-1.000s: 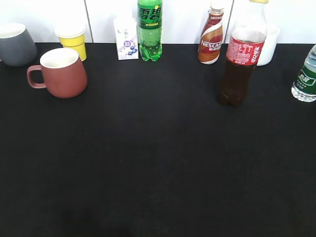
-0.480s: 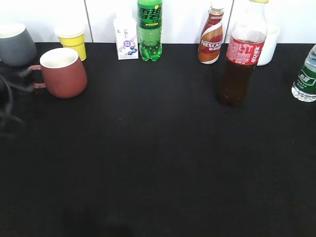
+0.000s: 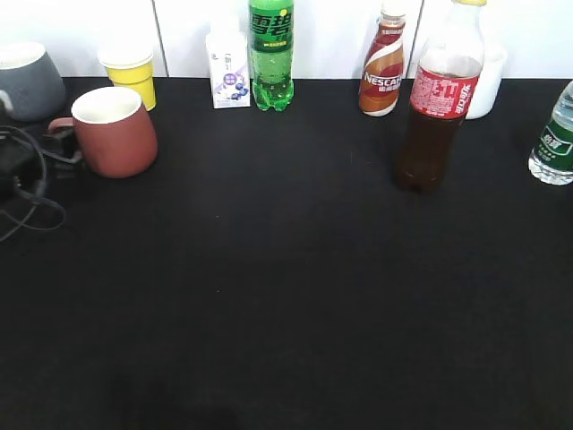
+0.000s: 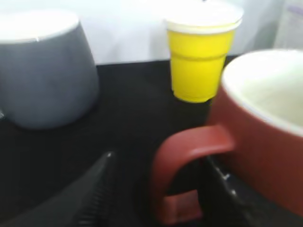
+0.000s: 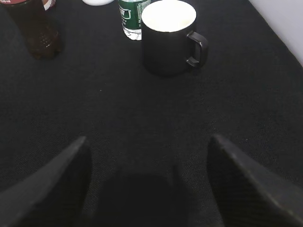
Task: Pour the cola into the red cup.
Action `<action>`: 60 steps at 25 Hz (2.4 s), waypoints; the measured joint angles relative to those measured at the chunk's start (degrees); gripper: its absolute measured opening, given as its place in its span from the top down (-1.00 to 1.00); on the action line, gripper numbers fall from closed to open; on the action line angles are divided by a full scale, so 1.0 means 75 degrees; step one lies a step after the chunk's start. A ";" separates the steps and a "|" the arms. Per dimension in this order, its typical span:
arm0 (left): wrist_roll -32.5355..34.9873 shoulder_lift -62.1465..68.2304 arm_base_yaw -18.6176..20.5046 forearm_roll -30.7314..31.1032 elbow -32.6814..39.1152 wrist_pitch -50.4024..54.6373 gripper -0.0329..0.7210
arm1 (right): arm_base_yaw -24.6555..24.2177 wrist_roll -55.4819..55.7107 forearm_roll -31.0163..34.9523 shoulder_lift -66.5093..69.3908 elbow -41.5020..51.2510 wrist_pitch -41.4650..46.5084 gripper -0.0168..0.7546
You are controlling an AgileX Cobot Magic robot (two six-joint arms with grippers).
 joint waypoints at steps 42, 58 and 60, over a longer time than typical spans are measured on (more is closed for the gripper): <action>-0.1113 -0.3150 -0.1646 0.3416 0.2103 -0.1292 0.80 | 0.0312 0.0900 -0.1505 0.9537 0.1242 -1.3406 -0.53; -0.1113 -0.3150 -0.1646 0.3416 0.2103 -0.1285 0.80 | 0.0312 0.0408 -0.2488 1.3819 -0.0933 -1.5018 -0.80; -0.1113 -0.3150 -0.1646 0.3416 0.2103 -0.1285 0.80 | 0.0312 0.0408 -0.2470 1.4083 -0.1285 -1.5102 -0.80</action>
